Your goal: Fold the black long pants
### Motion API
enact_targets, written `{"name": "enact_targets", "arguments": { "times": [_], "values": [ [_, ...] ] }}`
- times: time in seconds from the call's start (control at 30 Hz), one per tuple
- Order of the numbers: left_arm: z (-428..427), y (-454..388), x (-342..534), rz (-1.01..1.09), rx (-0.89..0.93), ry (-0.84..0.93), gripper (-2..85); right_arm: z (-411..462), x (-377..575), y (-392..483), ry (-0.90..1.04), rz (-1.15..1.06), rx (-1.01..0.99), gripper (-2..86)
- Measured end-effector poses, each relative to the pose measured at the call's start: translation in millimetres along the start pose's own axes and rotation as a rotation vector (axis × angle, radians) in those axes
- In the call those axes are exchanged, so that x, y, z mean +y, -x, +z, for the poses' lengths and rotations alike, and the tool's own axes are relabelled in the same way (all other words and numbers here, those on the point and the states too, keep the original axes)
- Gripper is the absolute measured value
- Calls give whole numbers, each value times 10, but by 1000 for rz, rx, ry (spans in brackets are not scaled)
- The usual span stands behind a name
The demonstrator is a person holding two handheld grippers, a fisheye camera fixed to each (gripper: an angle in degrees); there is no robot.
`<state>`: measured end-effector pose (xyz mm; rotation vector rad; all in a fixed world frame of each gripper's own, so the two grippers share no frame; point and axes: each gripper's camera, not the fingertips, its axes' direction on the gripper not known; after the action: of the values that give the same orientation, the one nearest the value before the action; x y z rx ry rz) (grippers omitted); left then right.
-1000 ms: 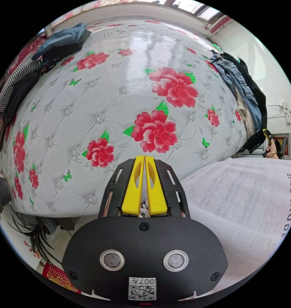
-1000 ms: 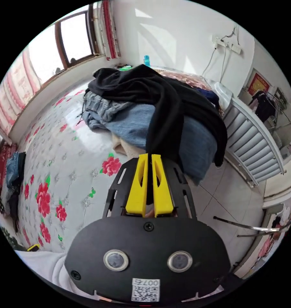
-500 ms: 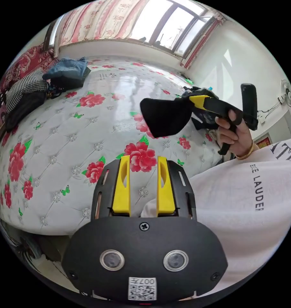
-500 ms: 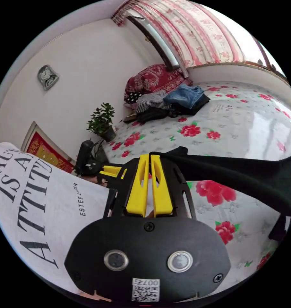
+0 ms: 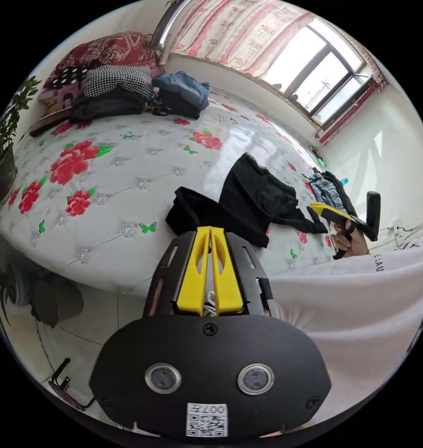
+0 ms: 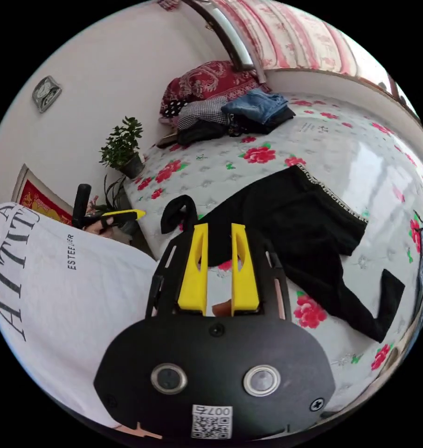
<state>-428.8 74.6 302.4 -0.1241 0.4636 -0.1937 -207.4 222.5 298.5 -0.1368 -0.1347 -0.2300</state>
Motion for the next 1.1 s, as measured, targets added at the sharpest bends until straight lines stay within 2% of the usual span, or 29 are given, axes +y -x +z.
{"name": "enact_targets", "arguments": {
  "times": [0.13, 0.3, 0.47, 0.63, 0.73, 0.8, 0.83, 0.9, 0.93, 0.97, 1.1],
  "values": [
    [-77, 177, -220, 6, -80, -24, 1, -138, 369, -954, -64, 296, 183, 38],
    [276, -62, -927, 162, 38, 7, 52, -249, 491, -1771, -59, 463, 418, 47],
    [1359, -971, -1870, 489, 121, 184, 79, -108, 318, -2386, -9, 518, 518, 52],
    [2406, -1917, -2242, 733, 160, 380, 84, 468, 35, -2831, 146, 533, 584, 60],
    [2916, -2229, -2223, 808, 46, 474, 77, 786, 2, -2967, 193, 576, 560, 61],
    [2980, -2277, -2171, 860, -1, 415, 47, 1041, 55, -3018, 274, 620, 517, 62],
    [2987, -2286, -2144, 871, -69, 394, 8, 1054, 73, -2906, 210, 611, 550, 63],
    [2958, -2295, -2077, 894, -211, 369, -3, 1208, 97, -2749, 237, 591, 543, 64],
    [2944, -2231, -2014, 886, -364, 355, -5, 1320, 112, -2579, 258, 546, 532, 64],
    [2910, -2068, -1945, 830, -481, 343, -7, 1378, 119, -2488, 263, 525, 525, 64],
    [2532, -1256, -1659, 488, -567, 312, -9, 1784, 83, -1796, 288, 368, 371, 62]
  ]
}}
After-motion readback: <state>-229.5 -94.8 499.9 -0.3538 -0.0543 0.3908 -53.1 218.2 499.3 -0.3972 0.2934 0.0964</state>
